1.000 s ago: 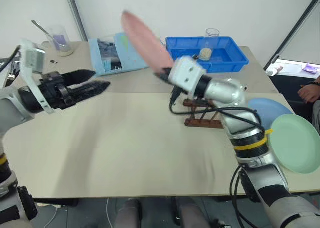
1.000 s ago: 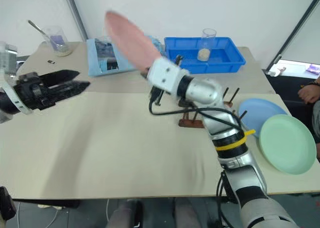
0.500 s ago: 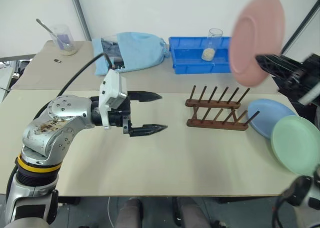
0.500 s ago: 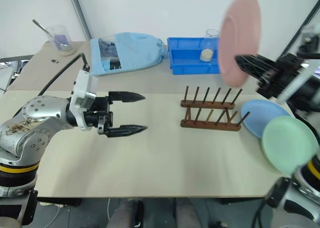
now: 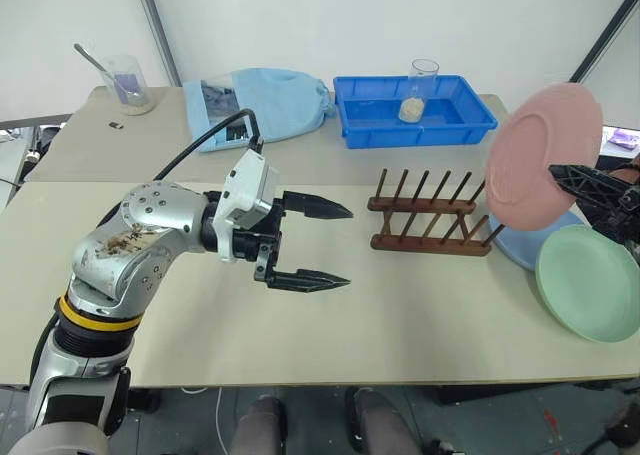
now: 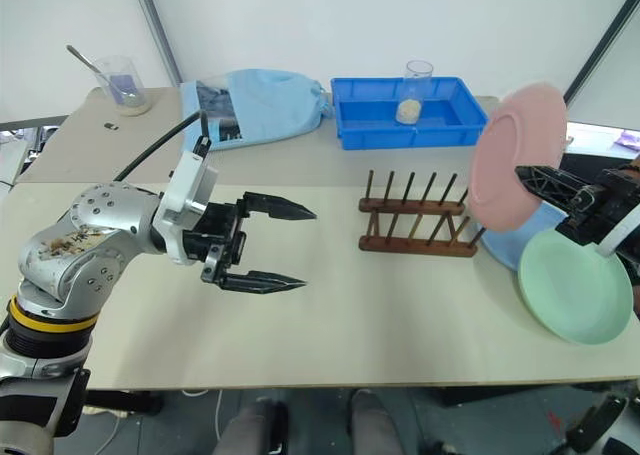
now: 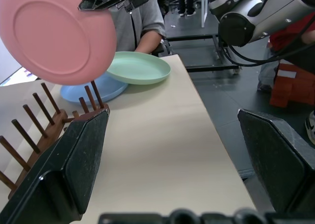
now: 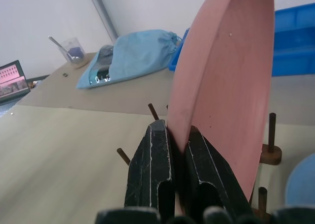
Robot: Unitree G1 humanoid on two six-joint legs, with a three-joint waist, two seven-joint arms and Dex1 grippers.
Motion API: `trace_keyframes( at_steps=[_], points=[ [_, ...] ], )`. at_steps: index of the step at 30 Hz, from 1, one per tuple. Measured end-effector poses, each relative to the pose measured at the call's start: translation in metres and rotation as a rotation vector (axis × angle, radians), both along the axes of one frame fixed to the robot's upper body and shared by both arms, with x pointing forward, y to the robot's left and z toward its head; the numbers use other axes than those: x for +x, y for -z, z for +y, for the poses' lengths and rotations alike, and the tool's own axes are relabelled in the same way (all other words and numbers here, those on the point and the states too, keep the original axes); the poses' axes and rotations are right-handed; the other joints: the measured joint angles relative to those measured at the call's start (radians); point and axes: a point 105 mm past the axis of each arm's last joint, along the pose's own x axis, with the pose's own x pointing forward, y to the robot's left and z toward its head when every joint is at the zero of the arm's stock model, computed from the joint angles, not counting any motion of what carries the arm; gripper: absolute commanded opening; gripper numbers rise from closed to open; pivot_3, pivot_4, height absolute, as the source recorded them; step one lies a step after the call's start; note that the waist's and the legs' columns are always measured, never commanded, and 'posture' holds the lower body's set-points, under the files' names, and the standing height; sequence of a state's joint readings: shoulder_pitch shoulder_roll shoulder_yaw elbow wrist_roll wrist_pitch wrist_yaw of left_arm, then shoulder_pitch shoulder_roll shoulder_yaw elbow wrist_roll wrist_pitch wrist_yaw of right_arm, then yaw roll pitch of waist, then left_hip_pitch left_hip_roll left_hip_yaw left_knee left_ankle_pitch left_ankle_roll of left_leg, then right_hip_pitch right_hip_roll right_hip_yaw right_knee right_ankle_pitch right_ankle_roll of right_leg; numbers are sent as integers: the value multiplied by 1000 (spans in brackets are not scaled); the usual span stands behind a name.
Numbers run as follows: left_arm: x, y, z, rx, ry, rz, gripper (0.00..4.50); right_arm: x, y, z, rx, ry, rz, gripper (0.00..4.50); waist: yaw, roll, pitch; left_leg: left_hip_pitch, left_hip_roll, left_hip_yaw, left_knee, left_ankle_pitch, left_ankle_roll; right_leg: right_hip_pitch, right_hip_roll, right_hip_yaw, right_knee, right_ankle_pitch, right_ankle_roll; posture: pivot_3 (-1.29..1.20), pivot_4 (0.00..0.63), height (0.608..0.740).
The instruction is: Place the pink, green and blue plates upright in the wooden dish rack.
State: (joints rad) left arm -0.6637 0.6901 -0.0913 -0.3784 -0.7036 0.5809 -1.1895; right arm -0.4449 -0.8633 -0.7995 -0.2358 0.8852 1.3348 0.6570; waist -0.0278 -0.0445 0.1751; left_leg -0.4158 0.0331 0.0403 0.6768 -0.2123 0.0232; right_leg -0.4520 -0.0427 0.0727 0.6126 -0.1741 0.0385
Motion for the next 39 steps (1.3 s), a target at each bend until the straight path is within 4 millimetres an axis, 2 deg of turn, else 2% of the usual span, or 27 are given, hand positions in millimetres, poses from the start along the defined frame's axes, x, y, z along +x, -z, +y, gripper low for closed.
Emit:
trace_keyframes(
  at_steps=[5,11,18,20,25,28,31,33,36,37,39],
  points=[
    [0,0,-3,-5,7,-2,4482,9,7,-1,5,-35,36,0,-4,0,0,0,0,0,0,0,0,0,0,0,0,0,0,0,150,740],
    [0,0,-5,-9,6,-5,4482,19,15,8,-17,-85,79,0,-12,0,0,0,0,0,0,0,0,0,0,0,0,0,0,0,150,740],
    [0,0,-7,-24,14,-4,4482,35,15,7,-23,-89,113,0,-15,0,0,0,0,0,0,0,0,0,0,0,0,0,0,0,150,740],
    [1,0,-7,-26,7,-3,4500,39,15,5,-10,-83,124,873,-15,0,0,0,0,0,0,0,0,0,0,0,0,0,1,0,150,740],
    [5,-1,-7,-36,-10,3,4500,48,11,-2,5,-38,114,2512,-14,0,0,0,0,0,0,0,0,0,0,0,-1,1,1,0,150,740],
    [6,-1,-7,-38,-17,5,4500,51,3,-4,4,-19,81,3540,-14,0,0,-1,0,0,0,0,0,0,0,0,-1,2,4,0,150,740],
    [7,1,-7,-24,-25,9,4500,52,-15,-8,3,14,13,4464,-14,0,0,-1,0,0,0,0,0,0,0,0,-1,2,4,0,150,740],
    [7,4,-6,-10,-28,15,4500,44,-30,-21,-49,65,-34,4464,-11,1,0,-1,-1,0,-1,0,0,0,0,0,-1,2,4,0,150,740],
    [6,8,-4,7,-35,26,4500,21,-31,-38,-225,115,-38,4464,7,1,0,-1,0,-1,-1,-1,2,0,0,-1,-1,1,5,0,150,740],
    [5,8,-4,6,-31,27,4500,14,-26,-40,-273,116,-29,4464,9,1,0,-1,0,0,-1,-1,2,0,0,-1,-1,1,6,0,150,740],
    [2,9,-6,8,-16,22,4500,0,-5,-42,-380,112,34,4464,14,1,0,-1,0,-1,-1,-2,2,0,0,-1,-1,1,7,0,150,740]
  ],
)
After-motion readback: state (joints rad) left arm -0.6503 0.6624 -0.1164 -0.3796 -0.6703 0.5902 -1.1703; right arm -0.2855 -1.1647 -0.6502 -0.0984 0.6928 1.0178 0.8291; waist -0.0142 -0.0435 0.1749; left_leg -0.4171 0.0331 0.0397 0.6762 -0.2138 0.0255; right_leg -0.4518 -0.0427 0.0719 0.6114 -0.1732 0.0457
